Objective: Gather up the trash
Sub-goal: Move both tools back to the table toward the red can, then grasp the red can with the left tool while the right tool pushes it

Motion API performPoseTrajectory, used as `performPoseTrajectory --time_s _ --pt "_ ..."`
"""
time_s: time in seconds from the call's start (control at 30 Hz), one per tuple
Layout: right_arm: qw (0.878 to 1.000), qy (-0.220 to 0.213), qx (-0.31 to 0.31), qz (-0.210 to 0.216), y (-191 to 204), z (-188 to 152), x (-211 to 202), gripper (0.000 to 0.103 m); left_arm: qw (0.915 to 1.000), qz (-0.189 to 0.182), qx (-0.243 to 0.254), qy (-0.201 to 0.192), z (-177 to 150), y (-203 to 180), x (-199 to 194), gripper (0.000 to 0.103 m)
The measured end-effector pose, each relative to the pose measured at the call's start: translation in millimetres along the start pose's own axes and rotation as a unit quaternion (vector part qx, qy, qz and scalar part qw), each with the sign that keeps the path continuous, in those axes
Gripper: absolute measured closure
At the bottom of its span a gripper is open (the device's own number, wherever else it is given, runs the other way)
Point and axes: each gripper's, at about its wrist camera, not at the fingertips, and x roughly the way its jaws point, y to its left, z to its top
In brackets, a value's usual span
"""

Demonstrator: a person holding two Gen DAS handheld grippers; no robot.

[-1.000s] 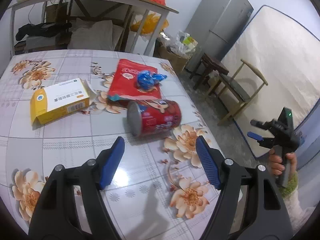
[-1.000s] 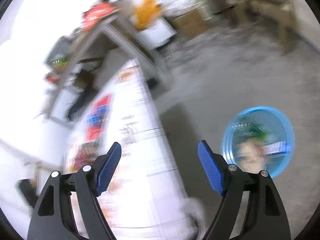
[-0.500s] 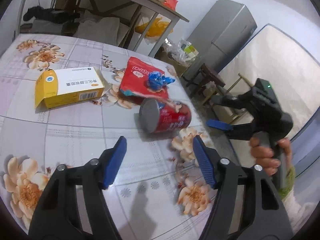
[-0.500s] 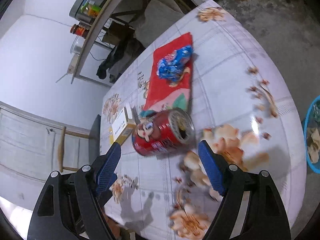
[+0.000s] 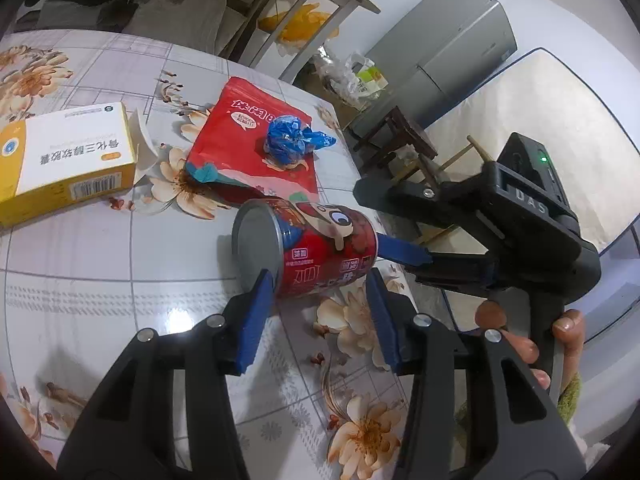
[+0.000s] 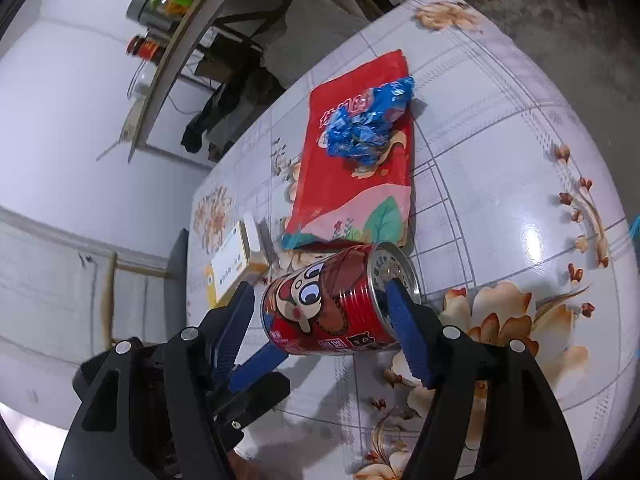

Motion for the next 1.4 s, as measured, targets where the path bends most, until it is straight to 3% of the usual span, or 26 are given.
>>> performPoseTrajectory --time_s 0.4,0.5,0.57,0.77,1.0,1.23,1.4 --pt "0.997 0.010 -0.076 0.023 55.6 -31.3 -22.6 0.036 0.9995 0.009 0.001 0.030 -31.1 3.2 -14.7 0.056" --pt "0.995 0.027 -0.084 0.042 65.3 -40.5 -19.9 0.036 0.9990 0.019 0.000 0.041 -39.8 4.5 -18.2 0.052" --pt "0.994 0.038 -0.091 0.051 71.5 -45.9 -17.0 0.036 0.9987 0.026 0.001 0.043 -45.8 4.1 -21.9 0.042" --pt "0.989 0.053 -0.104 0.085 81.8 -58.6 -17.5 0.036 0.9989 0.030 0.005 0.034 -60.0 2.1 -41.8 0.034" --pt "0.982 0.026 -0.147 0.118 92.3 -68.8 -40.3 0.036 0.9993 0.027 0.022 0.013 -68.5 2.5 -64.2 0.033" --pt "0.991 -0.033 -0.119 0.042 59.3 -59.3 -47.9 0.036 0.9994 0.028 0.018 0.009 -70.9 6.1 -68.1 0.033" --pt "0.998 -0.055 -0.039 0.010 0.6 -55.3 -53.8 0.036 0.9993 0.022 0.031 0.003 -64.5 -2.8 -66.1 0.034"
